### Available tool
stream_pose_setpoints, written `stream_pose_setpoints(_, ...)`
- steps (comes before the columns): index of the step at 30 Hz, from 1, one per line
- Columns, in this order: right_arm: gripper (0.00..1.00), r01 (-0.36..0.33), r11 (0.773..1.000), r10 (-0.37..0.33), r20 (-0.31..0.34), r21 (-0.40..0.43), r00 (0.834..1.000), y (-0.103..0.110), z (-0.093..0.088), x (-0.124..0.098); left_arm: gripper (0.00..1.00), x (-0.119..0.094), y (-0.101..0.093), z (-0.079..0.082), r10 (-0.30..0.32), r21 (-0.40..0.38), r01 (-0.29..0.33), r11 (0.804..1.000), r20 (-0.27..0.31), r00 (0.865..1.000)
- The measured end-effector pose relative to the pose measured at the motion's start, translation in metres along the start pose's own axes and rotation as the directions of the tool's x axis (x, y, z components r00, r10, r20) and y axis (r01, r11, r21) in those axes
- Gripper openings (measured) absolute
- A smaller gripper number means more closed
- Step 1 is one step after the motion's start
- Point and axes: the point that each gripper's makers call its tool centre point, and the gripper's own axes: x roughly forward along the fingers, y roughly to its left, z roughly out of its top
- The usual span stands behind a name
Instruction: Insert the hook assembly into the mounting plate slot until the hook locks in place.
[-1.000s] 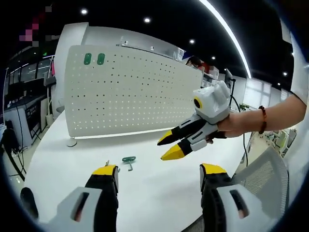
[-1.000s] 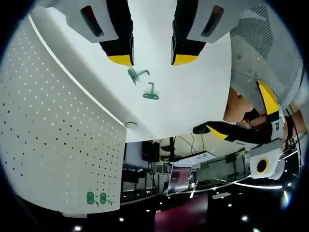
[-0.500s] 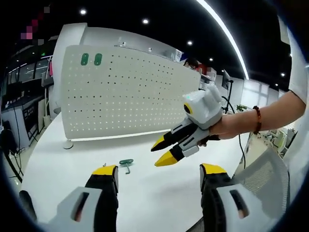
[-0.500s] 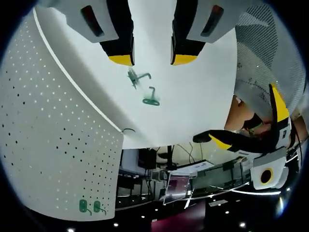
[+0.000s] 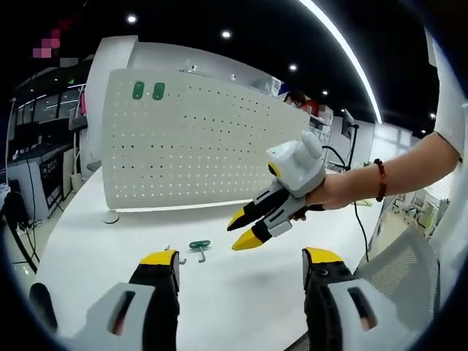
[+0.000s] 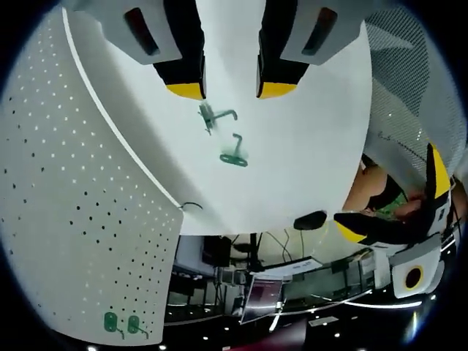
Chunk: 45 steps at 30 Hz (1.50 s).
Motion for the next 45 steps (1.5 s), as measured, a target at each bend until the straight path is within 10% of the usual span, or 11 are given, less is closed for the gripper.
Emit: stream_pose_setpoints(45, 0.14, -0.057, 0.991, 0.040, -0.135, -0.124, 0.990, -0.027, -0.009, 0.054, 0.70, -0.001, 0.015, -0.007, 0.010, -0.016, -0.011, 1.000, -0.033, 0.999)
